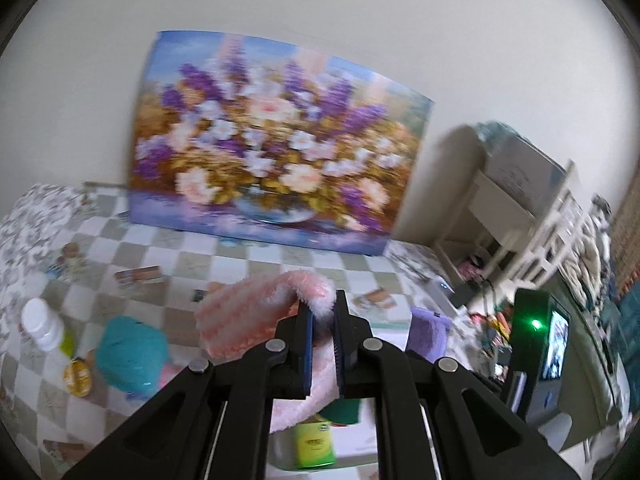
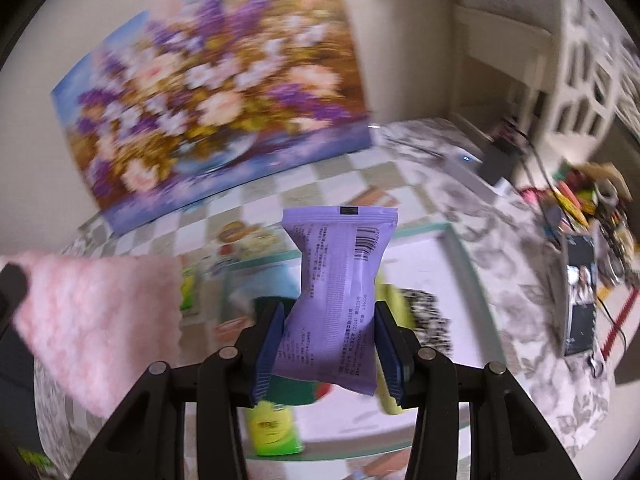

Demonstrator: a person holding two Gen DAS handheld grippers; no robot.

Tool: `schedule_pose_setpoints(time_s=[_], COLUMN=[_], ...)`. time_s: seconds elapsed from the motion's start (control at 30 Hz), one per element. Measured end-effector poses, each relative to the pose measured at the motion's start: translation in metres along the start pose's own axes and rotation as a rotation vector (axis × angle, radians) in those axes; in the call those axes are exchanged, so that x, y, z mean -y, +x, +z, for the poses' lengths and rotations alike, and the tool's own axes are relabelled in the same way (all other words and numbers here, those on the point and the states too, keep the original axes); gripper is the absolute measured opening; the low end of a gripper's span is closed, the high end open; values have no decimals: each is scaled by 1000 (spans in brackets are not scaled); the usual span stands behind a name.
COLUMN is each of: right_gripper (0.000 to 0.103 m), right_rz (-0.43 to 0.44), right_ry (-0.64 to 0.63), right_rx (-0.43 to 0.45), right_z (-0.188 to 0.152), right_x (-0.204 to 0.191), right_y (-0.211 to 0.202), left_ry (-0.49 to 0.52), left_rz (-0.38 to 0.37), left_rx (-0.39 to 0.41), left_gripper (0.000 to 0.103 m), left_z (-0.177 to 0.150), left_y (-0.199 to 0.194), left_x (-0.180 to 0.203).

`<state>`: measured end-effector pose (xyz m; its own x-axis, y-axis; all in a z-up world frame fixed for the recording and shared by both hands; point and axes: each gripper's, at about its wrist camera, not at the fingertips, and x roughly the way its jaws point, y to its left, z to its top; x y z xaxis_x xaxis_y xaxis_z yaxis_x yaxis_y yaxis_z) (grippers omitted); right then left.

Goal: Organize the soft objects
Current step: 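Carry the pink cloth and purple packet over the white tray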

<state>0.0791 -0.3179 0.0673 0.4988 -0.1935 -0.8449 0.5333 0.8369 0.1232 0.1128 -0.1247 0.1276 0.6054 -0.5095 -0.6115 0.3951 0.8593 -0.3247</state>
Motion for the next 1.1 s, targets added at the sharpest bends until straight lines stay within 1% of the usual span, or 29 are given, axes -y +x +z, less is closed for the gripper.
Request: schedule_pose_setpoints(time_s=[0.1, 0.2, 0.23, 0.33, 0.4, 0.43, 0.5, 0.53, 0.63, 0.7, 0.8, 0.93, 1.07, 1.1], right_gripper=[48, 48, 48, 48, 48, 48, 49, 49, 49, 49, 49, 49, 50, 50], right_rz=[-29, -45, -47, -70, -77, -77, -78, -76, -70, -70, -68, -68, -75, -79], right_ry=[43, 76, 82, 109, 127, 136, 155, 156, 157, 157, 155, 148, 136, 132], right_rx=[-8, -16, -18, -27, -31, -35, -55, -72, -108, -122, -138, -172, -177, -173], right_z=[2, 4, 5, 5, 5, 5, 4, 2, -1, -3, -6, -10, -11, -11], right_x=[23, 44, 48, 66, 75, 79, 84, 84, 85, 85, 85, 83, 80, 80], right_y=[2, 5, 6, 12, 17, 22, 34, 42, 57, 64, 73, 86, 87, 86], left_ry=[29, 95, 115, 133, 152, 167, 164, 143, 88, 76, 60, 59, 34, 28], left_rz=[-52, -66, -76, -128, -133, -123, -110, -104, -83, -63, -34, 3, 9, 9], left_rx=[-25, -65, -83, -137, -162, -180, -206, -238, -290, -304, -346, -389, -408, -408], left_gripper=[8, 8, 8, 9, 9, 9, 9, 9, 9, 9, 9, 9, 10, 12], left_z=[-5, -13, -16, -24, -30, -34, -40, -44, -51, -55, -64, -73, -75, -75], left_y=[12, 29, 37, 56, 67, 78, 91, 102, 121, 129, 144, 158, 161, 160], left_x=[20, 45, 54, 69, 75, 78, 76, 70, 55, 48, 38, 28, 18, 16])
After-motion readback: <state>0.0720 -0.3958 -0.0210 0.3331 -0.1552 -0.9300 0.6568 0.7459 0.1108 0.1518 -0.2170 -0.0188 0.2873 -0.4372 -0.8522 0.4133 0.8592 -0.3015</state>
